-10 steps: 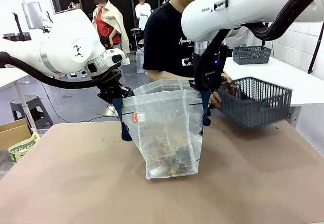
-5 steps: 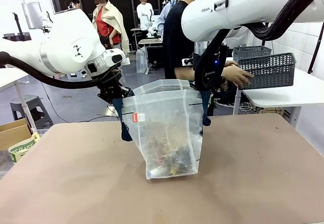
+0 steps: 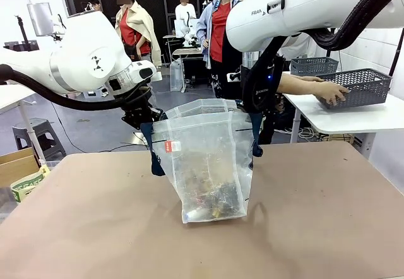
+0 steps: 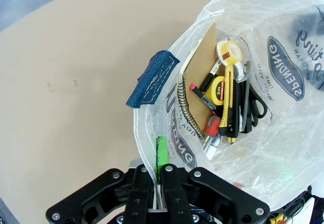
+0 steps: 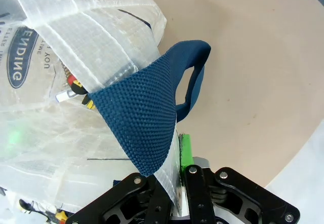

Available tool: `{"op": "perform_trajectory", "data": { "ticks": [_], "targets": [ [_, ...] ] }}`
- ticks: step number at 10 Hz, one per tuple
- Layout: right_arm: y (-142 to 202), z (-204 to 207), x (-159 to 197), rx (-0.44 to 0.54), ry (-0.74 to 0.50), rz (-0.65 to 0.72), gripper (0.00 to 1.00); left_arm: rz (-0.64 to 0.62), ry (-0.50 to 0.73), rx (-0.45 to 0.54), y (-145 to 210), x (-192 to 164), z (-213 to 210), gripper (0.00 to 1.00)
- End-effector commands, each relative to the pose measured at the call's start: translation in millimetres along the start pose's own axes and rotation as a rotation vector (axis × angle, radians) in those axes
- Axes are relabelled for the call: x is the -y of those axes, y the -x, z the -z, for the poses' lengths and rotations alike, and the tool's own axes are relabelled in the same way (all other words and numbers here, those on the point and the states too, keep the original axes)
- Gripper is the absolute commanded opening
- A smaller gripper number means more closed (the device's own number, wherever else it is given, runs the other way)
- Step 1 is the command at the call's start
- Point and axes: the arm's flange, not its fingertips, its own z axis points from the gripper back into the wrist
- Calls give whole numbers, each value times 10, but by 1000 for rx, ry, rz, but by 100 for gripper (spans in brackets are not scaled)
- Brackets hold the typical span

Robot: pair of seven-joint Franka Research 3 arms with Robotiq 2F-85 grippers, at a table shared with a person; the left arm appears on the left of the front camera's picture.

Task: Transfer purchased items from the store into the shopping bag.
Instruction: Move the Reusable shopping bag to the right side of the table.

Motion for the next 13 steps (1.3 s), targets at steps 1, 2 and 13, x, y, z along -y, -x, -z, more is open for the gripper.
{"op": "perform_trajectory", "data": {
  "ticks": [1, 2, 13],
  "targets": [
    [1, -15, 8, 1, 1, 0, 0, -11, -3, 3, 41, -8, -13, 0],
    [1, -15, 8, 1, 1, 0, 0, -11, -3, 3, 41, -8, -13, 0],
    [-322, -179, -705, 126, -10, 169, 0, -80, 91, 14, -570, 302, -94, 0]
  ]
}}
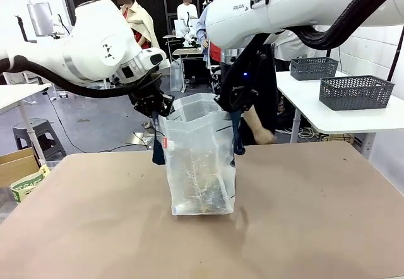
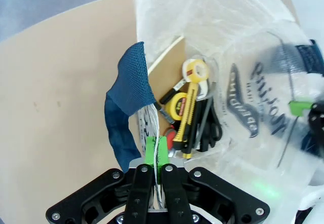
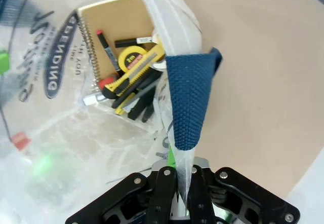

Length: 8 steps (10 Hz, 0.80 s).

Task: Transfer purchased items from the store into the shopping bag.
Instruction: Move the Reusable shopping bag to the right side of the table.

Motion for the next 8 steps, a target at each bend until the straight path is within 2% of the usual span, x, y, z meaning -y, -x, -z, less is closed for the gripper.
{"op": "perform_trajectory", "data": {
  "ticks": [1, 2, 4, 5, 7, 8],
  "targets": [
    [-183, 38, -134, 48, 8, 64, 0, -34, 53, -31, -229, 88, 61, 0],
    [-226, 41, -188, 65, -1, 74, 0, -41, 68, -50, -289, 129, 127, 0],
    [-306, 45, -189, 75, -4, 94, 0, -229, 144, -95, -332, 160, 191, 0],
    [-183, 57, -188, 35, -22, 62, 0, -37, 66, -48, -218, 107, 189, 0],
    [-239, 66, -191, 39, -28, 73, 0, -37, 66, -48, -218, 107, 189, 0],
    [-277, 109, -210, 73, -65, 165, 0, -90, 92, -71, -269, 127, 232, 0]
  ]
}}
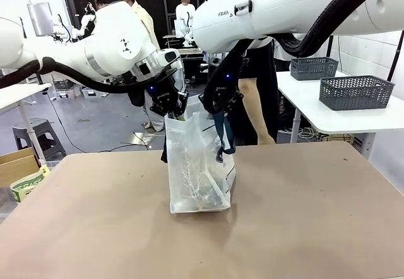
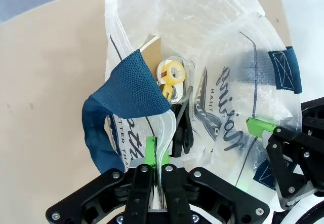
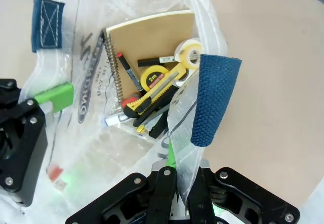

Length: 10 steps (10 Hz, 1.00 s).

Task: Transfer purchased items from the store into the shopping bag.
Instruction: Move the Reusable shopping bag to the right side of the table.

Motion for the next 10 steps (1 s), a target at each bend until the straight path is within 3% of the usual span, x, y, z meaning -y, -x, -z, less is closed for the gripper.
{"op": "perform_trajectory", "data": {
  "ticks": [1, 4, 10],
  "targets": [
    [-43, 50, -9, 46, -58, 86, 0, -36, -4, 10, -10, 67, 19, 0],
    [-68, 51, 24, 55, -103, 144, 0, -99, -6, 2, 69, 197, 6, 0],
    [-116, 20, 63, 35, -88, 137, 0, -77, 5, -6, 66, 191, 46, 0]
  ]
}}
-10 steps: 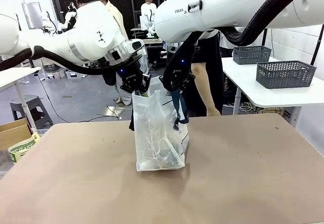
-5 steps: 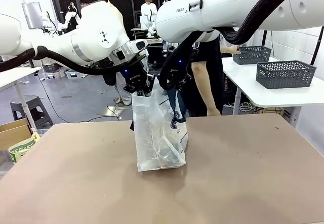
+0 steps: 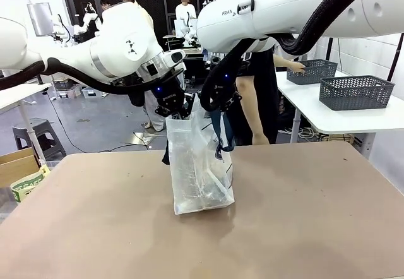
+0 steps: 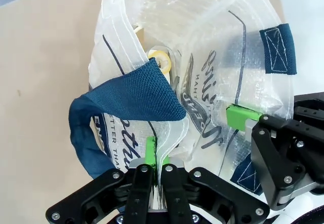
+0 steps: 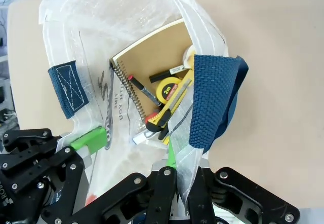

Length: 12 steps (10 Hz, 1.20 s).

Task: Transfer purchased items from the store into the shopping bag.
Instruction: Move the Reusable shopping bag to the right side of the table.

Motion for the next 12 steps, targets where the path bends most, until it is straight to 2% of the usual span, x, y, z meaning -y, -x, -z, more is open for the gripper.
{"op": "perform_trajectory", "data": {
  "ticks": [1, 5, 12],
  "targets": [
    [-7, -4, 12, 2, 0, 2, 0, 24, -3, 10, 13, 29, -7, 0],
    [-108, -27, 54, 30, -61, 72, 0, 28, -36, 10, 54, 98, -2, 0],
    [-300, 73, -48, -13, -74, 52, 0, 79, -16, -8, -58, 340, 172, 0]
  ]
}}
